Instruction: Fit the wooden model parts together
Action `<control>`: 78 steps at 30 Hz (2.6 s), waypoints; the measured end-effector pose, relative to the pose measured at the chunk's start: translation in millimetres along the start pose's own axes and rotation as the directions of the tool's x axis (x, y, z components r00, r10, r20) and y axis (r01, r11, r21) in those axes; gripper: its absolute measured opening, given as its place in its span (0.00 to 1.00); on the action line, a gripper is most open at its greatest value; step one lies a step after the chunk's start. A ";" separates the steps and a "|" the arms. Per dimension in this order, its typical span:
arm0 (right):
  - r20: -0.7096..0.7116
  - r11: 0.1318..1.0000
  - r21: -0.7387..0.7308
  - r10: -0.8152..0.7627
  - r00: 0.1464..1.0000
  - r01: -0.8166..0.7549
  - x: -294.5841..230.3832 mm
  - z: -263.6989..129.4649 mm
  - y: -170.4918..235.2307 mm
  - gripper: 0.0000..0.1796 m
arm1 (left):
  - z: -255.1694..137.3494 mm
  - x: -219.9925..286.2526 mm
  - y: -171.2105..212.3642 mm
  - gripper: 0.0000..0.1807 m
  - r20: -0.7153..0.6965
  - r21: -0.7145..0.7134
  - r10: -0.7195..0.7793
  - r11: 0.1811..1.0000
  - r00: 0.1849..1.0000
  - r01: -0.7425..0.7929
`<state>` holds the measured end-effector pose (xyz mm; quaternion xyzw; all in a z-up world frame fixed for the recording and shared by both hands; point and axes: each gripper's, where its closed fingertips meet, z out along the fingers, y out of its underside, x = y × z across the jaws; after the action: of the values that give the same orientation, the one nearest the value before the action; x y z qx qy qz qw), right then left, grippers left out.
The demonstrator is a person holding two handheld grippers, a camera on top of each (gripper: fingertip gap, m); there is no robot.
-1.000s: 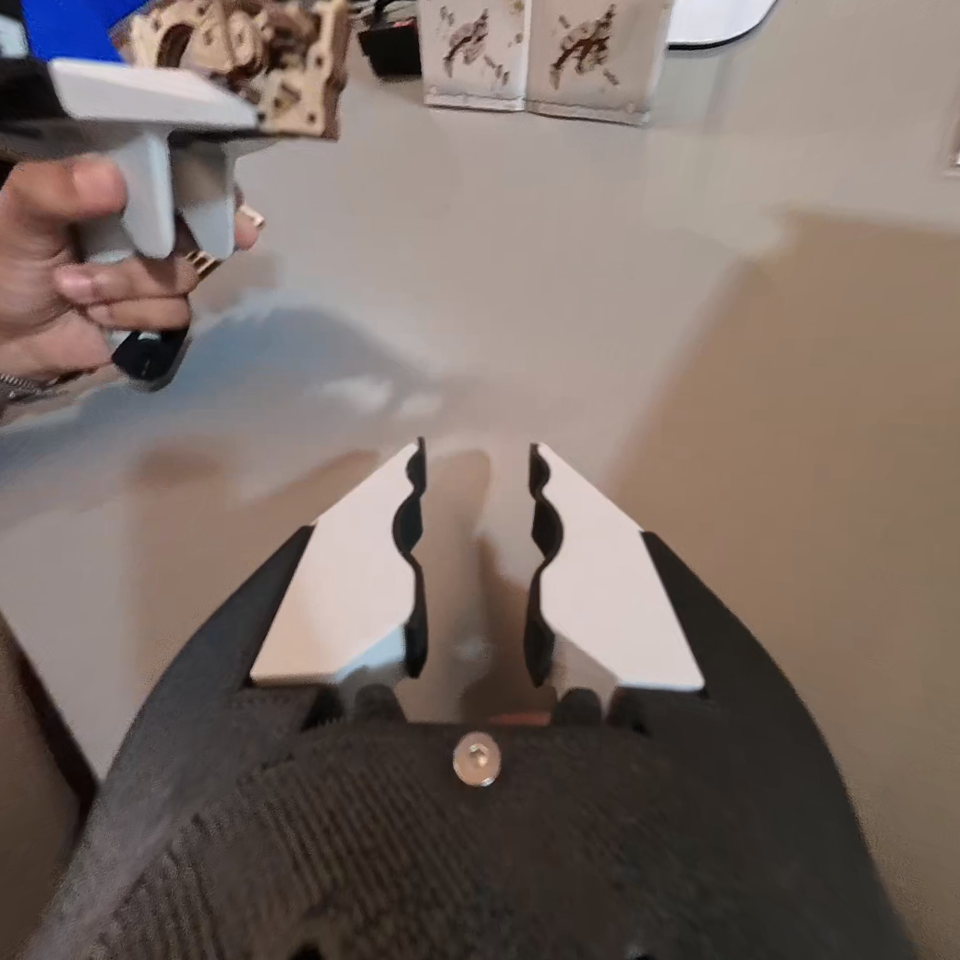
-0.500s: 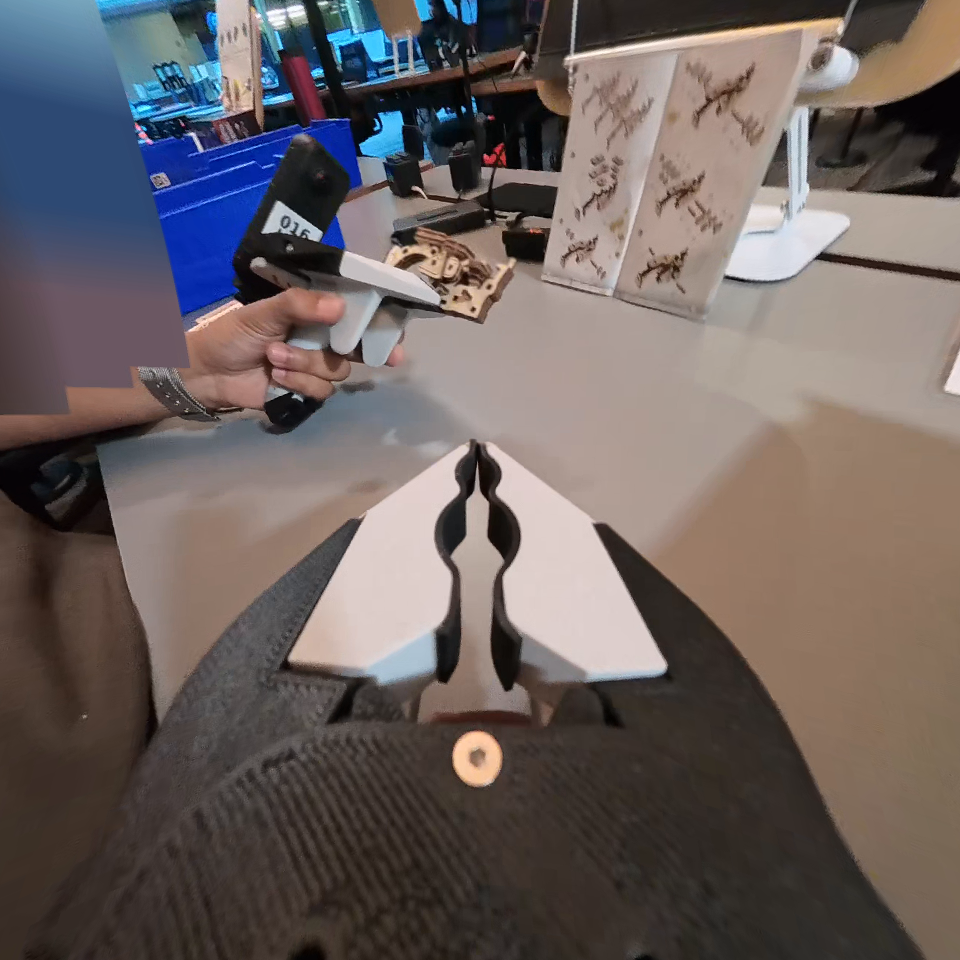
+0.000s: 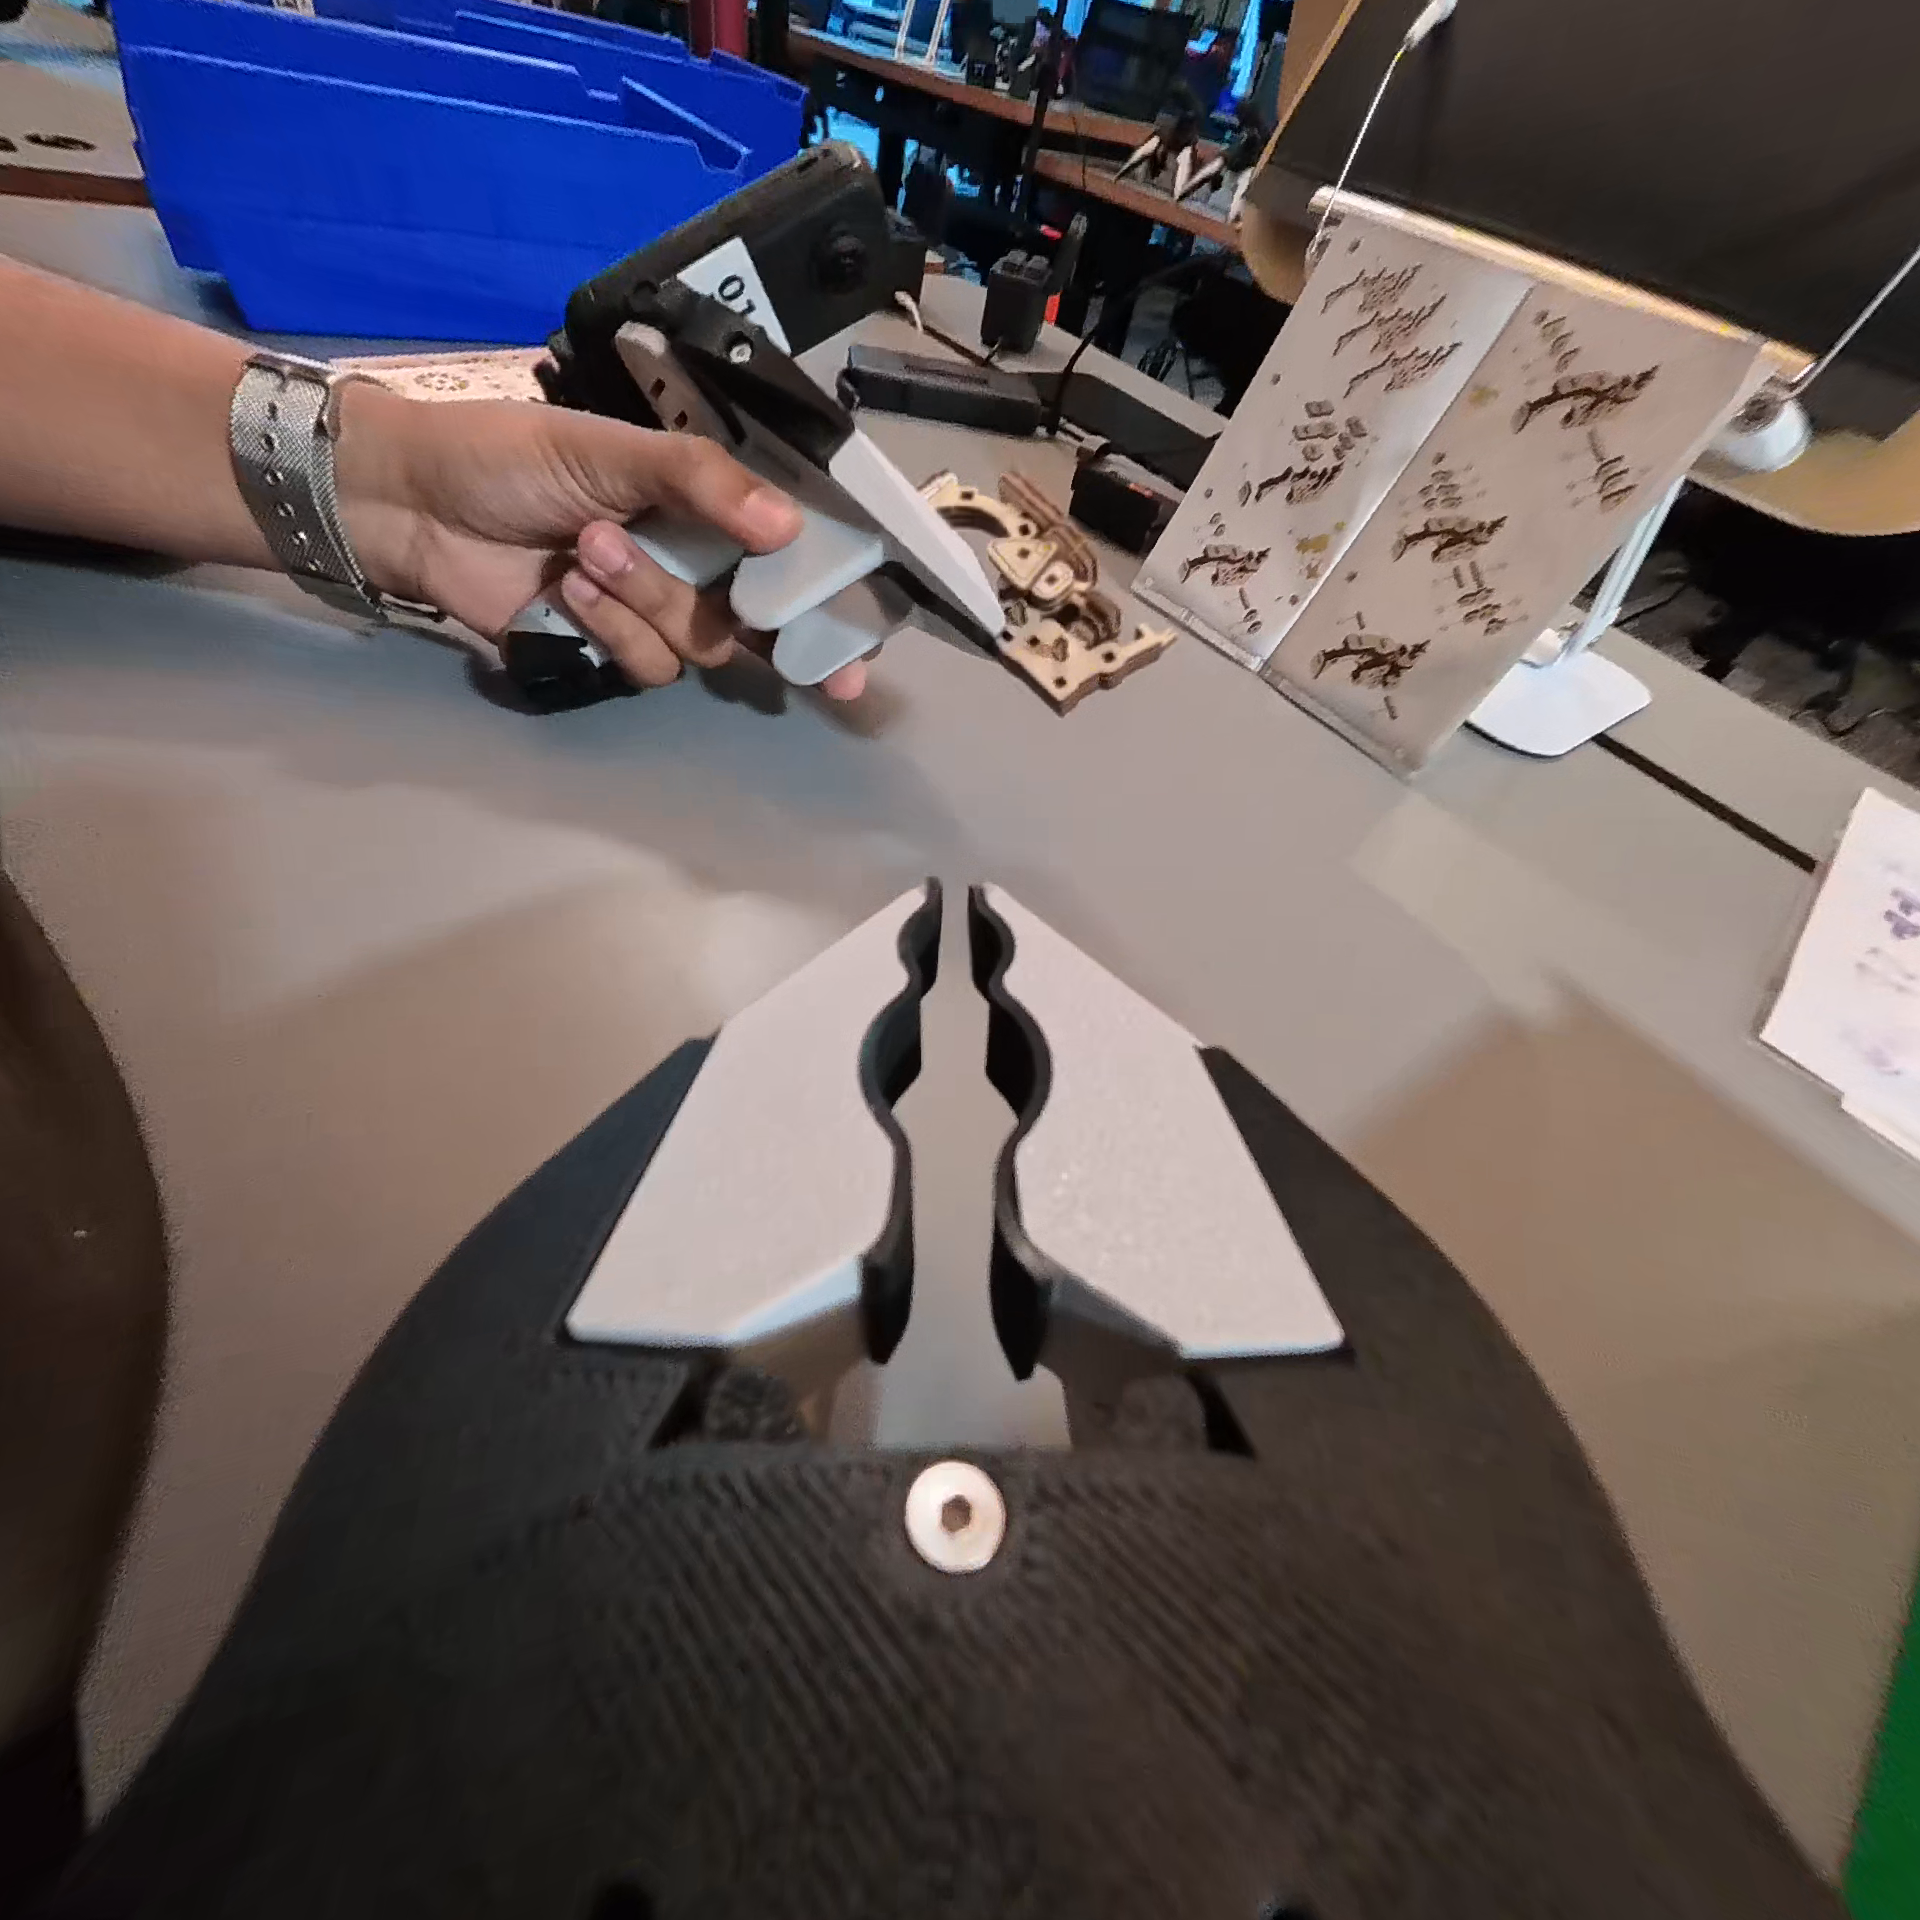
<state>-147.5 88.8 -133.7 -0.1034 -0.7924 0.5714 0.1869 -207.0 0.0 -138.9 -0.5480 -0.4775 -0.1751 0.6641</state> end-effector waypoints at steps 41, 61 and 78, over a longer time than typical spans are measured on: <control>0.143 0.979 -0.090 -0.169 0.975 0.183 -9.7 30.8 -4.8 0.06 | 13.8 5.3 64.0 0.03 0.014 -0.342 -0.098 0.935 0.995 0.097; 0.213 0.925 -0.165 -0.306 0.928 0.343 -19.2 45.3 9.1 0.06 | 11.8 14.3 74.3 0.03 -0.019 -0.380 -0.164 0.913 0.986 0.145; 0.230 0.933 -0.178 -0.270 0.935 0.313 -18.5 46.2 10.9 0.06 | 12.0 13.9 74.8 0.03 -0.015 -0.381 -0.148 0.915 0.989 0.131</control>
<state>-150.4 45.3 -160.1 0.0547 -0.8700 0.4571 0.1767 -149.0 40.1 -170.1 -0.6266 -0.4579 -0.3230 0.5417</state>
